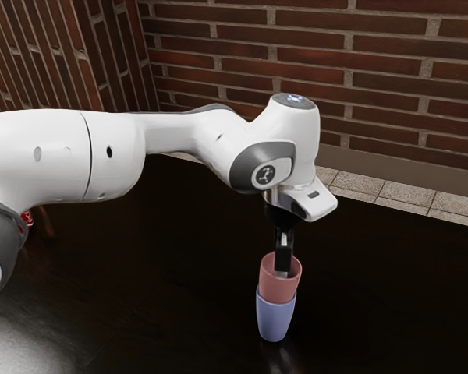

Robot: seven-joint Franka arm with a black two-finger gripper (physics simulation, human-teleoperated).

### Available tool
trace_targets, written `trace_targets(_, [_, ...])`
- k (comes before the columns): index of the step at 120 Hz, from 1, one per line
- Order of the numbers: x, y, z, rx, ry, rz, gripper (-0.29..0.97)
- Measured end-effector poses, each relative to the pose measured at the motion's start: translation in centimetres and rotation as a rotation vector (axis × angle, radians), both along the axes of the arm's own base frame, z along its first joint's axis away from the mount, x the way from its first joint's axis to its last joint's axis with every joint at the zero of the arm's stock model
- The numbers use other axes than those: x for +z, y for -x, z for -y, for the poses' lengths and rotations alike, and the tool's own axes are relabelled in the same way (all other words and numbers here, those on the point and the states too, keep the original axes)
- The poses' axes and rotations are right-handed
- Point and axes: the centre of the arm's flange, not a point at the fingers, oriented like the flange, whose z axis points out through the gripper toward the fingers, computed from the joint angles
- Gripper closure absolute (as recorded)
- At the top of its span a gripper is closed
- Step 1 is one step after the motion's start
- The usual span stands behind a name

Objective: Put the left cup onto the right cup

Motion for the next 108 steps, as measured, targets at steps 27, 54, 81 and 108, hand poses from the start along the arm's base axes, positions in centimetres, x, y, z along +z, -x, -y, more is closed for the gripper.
trace_targets(27, [4.2, 0.2, -1.7, 0.013, 0.006, 0.034, 0.03])
trace_targets(54, [9.4, 0.4, -4.9, 0.031, -0.018, 0.087, 0.01])
trace_targets(81, [12.8, -1.3, -13.8, 0.155, -0.066, 0.072, 0.00])
trace_targets(108, [17.7, -1.0, -26.3, 0.324, -0.058, 0.089, 0.00])
